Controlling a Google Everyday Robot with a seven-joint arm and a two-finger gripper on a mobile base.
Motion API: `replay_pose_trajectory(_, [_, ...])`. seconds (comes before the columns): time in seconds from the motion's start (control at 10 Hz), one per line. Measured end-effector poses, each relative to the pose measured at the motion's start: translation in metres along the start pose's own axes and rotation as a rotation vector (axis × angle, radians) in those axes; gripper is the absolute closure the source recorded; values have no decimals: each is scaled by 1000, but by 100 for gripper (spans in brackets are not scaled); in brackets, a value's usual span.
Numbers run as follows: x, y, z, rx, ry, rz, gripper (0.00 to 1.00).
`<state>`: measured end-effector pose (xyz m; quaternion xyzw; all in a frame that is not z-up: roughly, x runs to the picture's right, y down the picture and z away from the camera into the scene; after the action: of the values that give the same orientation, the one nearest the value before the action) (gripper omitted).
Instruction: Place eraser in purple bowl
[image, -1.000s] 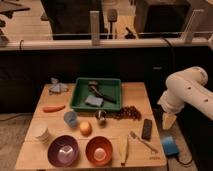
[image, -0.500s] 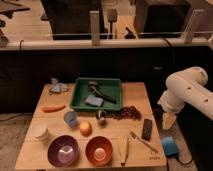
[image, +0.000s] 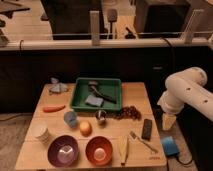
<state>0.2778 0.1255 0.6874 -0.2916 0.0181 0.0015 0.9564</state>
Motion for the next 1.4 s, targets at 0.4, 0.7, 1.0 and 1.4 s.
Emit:
replay_pose_trajectory(0.4, [-19, 8, 22, -17, 6, -87, 20])
replay_pose_trajectory(0.7, [-24, 13, 34, -27, 4, -135, 20])
replay_pose_trajectory(1.0, [-26, 17, 47, -35, 0, -195, 20])
replay_pose_trajectory(1.4, [-28, 23, 60, -42, 4, -284, 20])
